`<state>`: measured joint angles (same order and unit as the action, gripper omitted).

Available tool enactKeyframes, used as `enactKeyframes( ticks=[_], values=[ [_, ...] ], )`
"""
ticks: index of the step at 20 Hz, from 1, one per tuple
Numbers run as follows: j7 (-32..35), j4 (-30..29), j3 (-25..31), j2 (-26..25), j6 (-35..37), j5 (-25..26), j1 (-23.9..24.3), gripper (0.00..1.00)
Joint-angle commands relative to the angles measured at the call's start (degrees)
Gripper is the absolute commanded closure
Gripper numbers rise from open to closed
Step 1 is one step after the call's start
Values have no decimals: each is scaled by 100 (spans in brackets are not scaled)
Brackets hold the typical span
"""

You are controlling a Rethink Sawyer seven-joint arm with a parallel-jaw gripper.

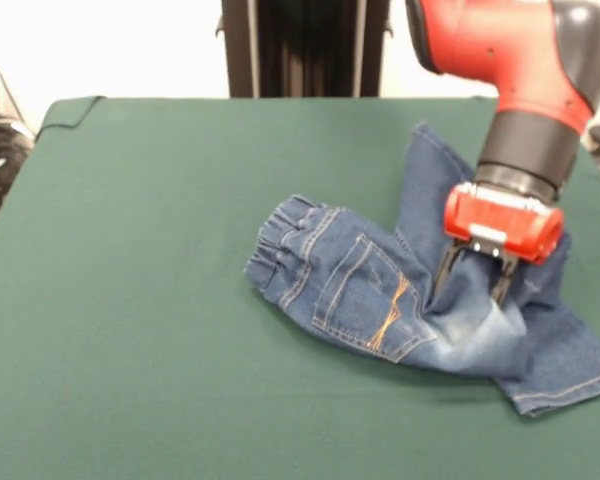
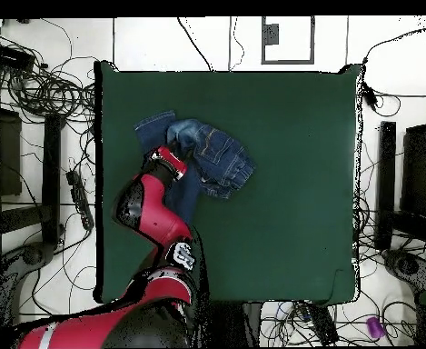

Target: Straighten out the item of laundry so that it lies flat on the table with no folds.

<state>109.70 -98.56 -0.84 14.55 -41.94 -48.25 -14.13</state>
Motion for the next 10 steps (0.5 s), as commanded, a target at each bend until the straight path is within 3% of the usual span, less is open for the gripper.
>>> enactKeyframes(
  ticks=[1, 5, 7, 10],
  values=[
    [1183, 586, 802, -201, 120, -1079, -236, 0],
    [151, -1145, 235, 1150, 1829, -1624, -355, 0],
    [-359, -1717, -377, 1790, 3028, -1416, -461, 0],
    [-469, -1777, -1154, 2366, 4715, -136, -347, 0]
  ],
)
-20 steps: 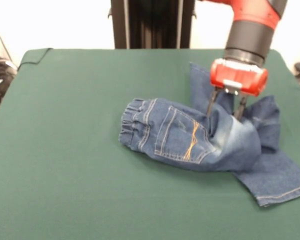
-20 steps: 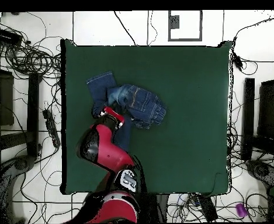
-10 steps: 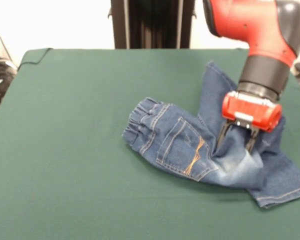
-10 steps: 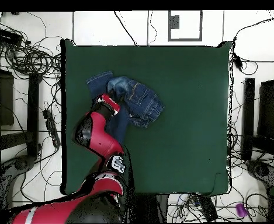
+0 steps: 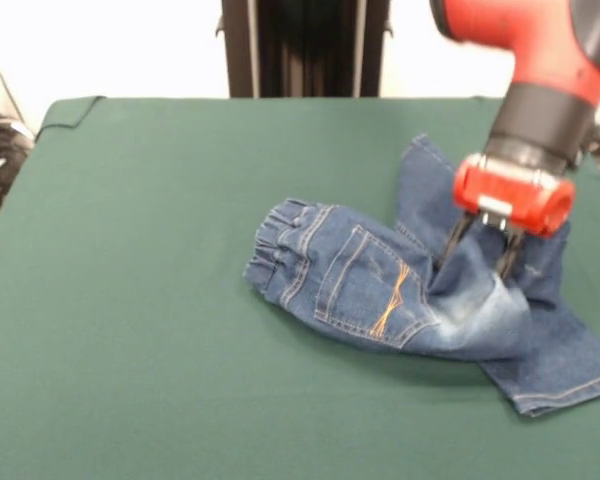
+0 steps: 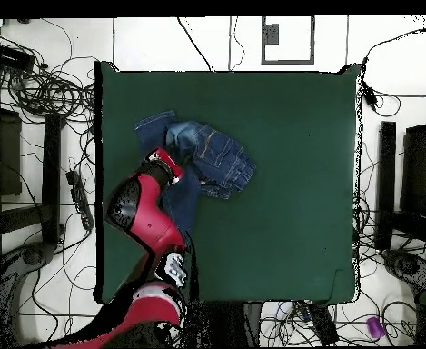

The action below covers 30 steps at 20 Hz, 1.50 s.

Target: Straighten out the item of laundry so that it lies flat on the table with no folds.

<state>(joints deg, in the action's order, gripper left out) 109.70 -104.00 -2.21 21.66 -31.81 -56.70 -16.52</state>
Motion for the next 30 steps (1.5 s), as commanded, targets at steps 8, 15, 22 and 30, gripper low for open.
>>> enactKeyframes(
  ticks=[8, 15, 22, 30],
  values=[
    [-679, -1753, 262, 2646, 4159, 2914, 1859, 0],
    [141, -1491, 934, 1946, 3145, 4386, 2603, 0],
    [159, -1436, 1461, 1805, 3109, 5394, 3465, 0],
    [713, -1191, 1420, 1477, 2781, 5704, 3355, 0]
  ],
)
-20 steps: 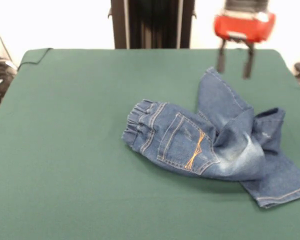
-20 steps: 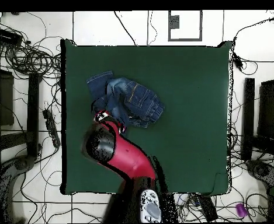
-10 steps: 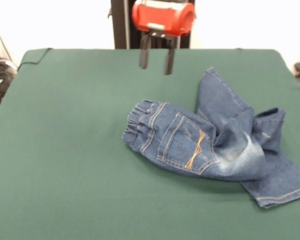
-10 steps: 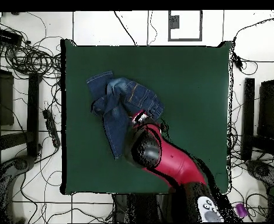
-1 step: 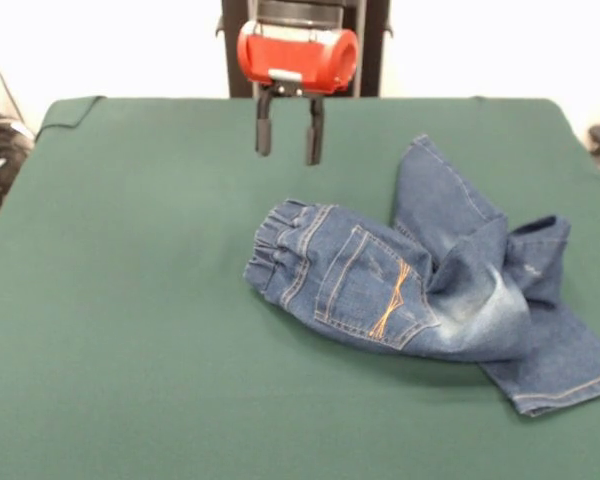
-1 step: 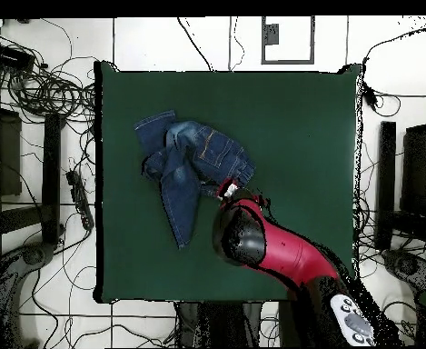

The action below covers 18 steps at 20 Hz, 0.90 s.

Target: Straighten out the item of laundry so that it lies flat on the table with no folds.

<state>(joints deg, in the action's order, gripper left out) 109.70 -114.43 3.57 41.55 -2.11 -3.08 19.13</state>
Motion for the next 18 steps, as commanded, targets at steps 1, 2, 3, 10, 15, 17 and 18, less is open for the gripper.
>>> enactKeyframes(
  ticks=[1, 2, 3, 10, 15, 17, 18],
  values=[
    [747, -123, 830, -521, -194, 355, -228, 0],
    [775, -109, 844, -538, -227, 368, -223, 0],
    [794, -85, 831, -552, -251, 372, -239, 0],
    [981, -10, 726, -533, -370, 267, -373, 0],
    [1005, 34, 622, -519, -432, 212, -418, 0],
    [975, 68, 588, -466, -326, 178, -410, 0],
    [941, 96, 563, -449, -271, 174, -408, 0]
  ],
)
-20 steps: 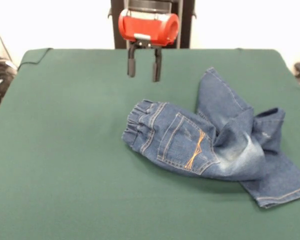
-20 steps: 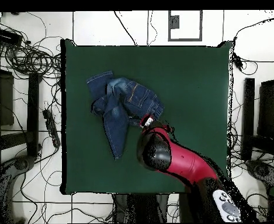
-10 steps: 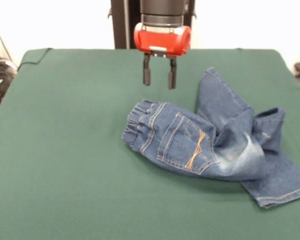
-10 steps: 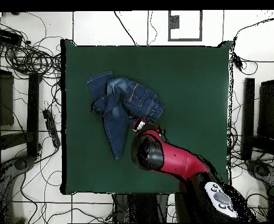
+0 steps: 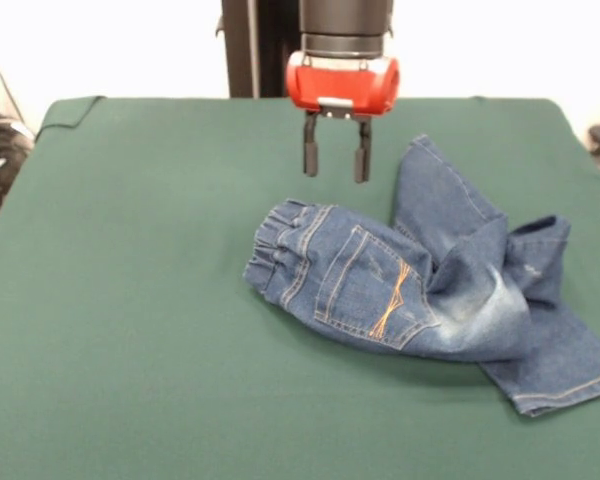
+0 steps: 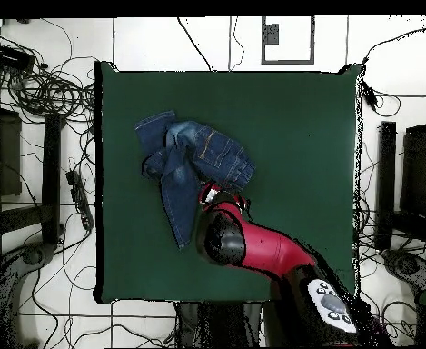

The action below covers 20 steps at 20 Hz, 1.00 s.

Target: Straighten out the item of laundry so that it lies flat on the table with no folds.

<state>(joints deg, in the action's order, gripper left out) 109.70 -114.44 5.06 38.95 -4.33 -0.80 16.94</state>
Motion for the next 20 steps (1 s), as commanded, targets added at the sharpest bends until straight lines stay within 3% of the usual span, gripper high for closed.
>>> enactKeyframes(
  ticks=[1, 11, 14, 20],
  values=[
    [905, 143, 377, -186, 45, -77, -193, 0],
    [382, 861, 216, -941, 430, 96, -128, 0],
    [390, 591, 174, -859, 507, 214, -103, 0],
    [896, -117, -67, -814, -288, 324, -299, 0]
  ],
)
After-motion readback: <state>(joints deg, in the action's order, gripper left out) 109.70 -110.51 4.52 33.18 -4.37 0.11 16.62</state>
